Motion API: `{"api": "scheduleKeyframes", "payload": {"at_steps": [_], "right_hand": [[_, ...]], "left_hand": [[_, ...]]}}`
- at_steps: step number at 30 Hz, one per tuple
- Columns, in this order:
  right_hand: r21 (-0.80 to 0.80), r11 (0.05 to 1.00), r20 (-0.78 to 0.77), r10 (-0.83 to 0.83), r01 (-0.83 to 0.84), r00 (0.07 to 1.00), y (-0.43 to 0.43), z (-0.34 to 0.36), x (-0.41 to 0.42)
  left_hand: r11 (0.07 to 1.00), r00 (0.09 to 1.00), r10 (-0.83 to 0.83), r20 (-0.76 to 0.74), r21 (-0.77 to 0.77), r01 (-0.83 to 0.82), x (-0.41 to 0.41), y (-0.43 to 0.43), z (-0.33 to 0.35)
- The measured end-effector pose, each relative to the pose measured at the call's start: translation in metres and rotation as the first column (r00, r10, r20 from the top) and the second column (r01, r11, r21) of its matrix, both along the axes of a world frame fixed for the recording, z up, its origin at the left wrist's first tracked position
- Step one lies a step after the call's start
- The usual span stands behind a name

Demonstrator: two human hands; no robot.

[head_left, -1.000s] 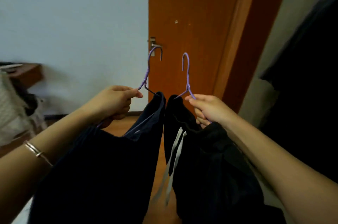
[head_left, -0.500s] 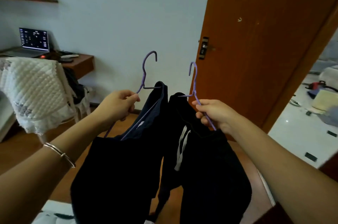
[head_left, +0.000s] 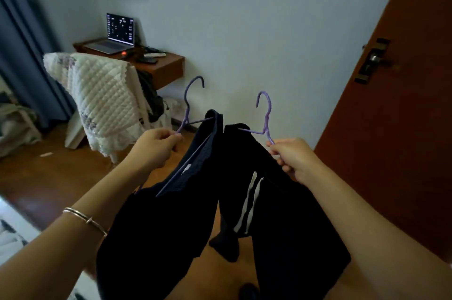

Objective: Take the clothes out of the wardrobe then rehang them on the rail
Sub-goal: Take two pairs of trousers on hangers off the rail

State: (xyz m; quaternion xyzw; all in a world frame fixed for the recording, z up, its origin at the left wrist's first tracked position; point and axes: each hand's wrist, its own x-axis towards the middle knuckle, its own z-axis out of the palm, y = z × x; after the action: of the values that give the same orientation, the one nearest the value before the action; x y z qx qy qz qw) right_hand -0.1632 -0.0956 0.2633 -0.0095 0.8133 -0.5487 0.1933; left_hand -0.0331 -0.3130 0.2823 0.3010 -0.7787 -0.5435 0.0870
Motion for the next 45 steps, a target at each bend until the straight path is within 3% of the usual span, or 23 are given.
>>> {"api": "scheduleKeyframes", "payload": {"at_steps": [7,14,24,29,36,41,45], "right_hand": [[0.096,0.952,-0.109,0.300,-0.290,0.948,-0.071,-0.022,-0.143],[0.136,0.845,-0.243,0.535,-0.517,0.810,-0.176,-0.018,-0.199],[0.207,0.574,-0.274,0.811,-0.792,0.517,-0.387,-0.025,-0.167],[0.225,0.461,-0.328,0.866,-0.859,0.378,-0.496,-0.003,-0.133],[0.185,0.335,-0.388,0.889,-0.924,0.245,-0.646,-0.001,-0.089],[0.160,0.267,-0.367,0.910,-0.950,0.194,-0.761,-0.022,-0.066],[0.182,0.153,-0.371,0.926,-0.971,0.077,-0.856,-0.019,-0.045]], "left_hand": [[0.963,0.963,0.267,0.038,0.022,-0.268,-0.090,-0.048,-0.032],[0.836,0.838,0.544,0.036,-0.114,-0.537,-0.091,-0.100,-0.040],[0.536,0.534,0.843,-0.065,0.007,-0.844,-0.018,-0.211,-0.045],[0.473,0.476,0.875,-0.082,-0.055,-0.879,0.020,-0.282,-0.024],[0.317,0.322,0.940,-0.111,-0.056,-0.947,0.059,-0.374,-0.012],[0.132,0.147,0.982,-0.116,-0.129,-0.983,0.086,-0.441,-0.026],[-0.028,-0.001,0.995,-0.102,-0.264,-0.964,0.103,-0.503,-0.021]]}}
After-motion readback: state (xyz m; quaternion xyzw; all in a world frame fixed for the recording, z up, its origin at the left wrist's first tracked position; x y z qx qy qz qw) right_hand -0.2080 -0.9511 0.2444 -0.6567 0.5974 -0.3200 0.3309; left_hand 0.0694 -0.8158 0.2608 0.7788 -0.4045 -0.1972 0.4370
